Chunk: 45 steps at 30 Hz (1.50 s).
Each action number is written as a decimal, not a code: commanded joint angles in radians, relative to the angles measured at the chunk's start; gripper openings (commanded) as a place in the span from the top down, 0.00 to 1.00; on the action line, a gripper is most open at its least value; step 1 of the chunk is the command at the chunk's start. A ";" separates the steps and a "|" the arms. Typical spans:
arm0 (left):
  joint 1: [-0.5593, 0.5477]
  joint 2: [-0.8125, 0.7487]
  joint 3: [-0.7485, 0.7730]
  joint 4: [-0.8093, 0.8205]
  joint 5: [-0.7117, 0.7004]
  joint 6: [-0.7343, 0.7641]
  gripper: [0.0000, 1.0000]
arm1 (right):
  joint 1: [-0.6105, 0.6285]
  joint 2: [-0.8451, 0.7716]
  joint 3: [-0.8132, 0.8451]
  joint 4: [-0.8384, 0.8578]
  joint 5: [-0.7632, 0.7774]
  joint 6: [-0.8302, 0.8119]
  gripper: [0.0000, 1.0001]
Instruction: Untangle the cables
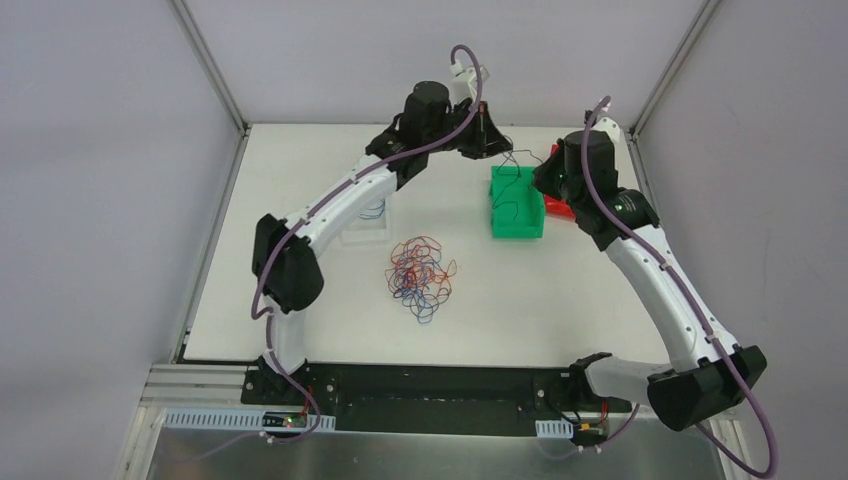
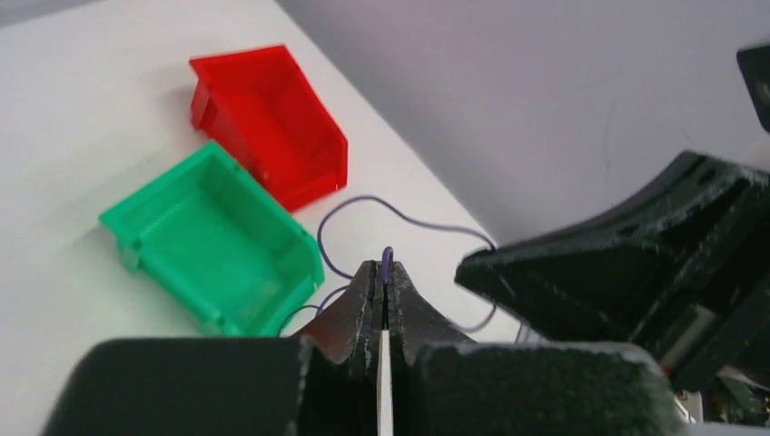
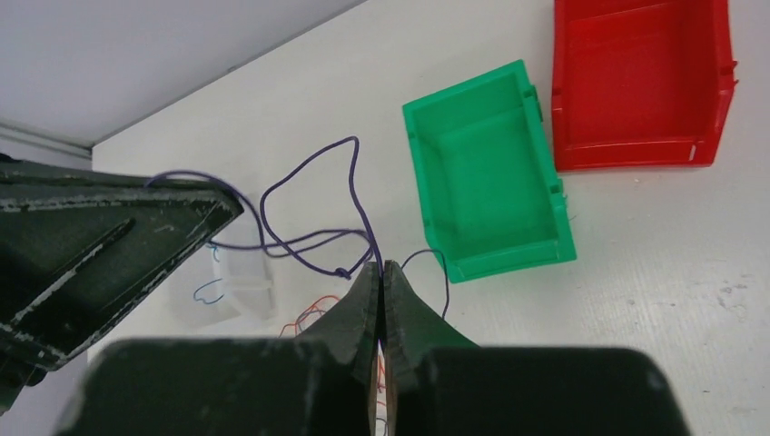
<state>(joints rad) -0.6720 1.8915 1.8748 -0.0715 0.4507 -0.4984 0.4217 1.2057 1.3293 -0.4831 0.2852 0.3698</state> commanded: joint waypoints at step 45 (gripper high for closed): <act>0.035 0.120 0.078 -0.086 -0.122 0.161 0.23 | -0.182 0.853 0.303 -0.089 -0.035 0.019 1.00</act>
<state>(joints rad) -0.6540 2.1349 2.0243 -0.1192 0.3500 -0.3546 0.2455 1.9976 1.5452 -0.4858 0.1745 0.3779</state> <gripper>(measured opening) 0.776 0.012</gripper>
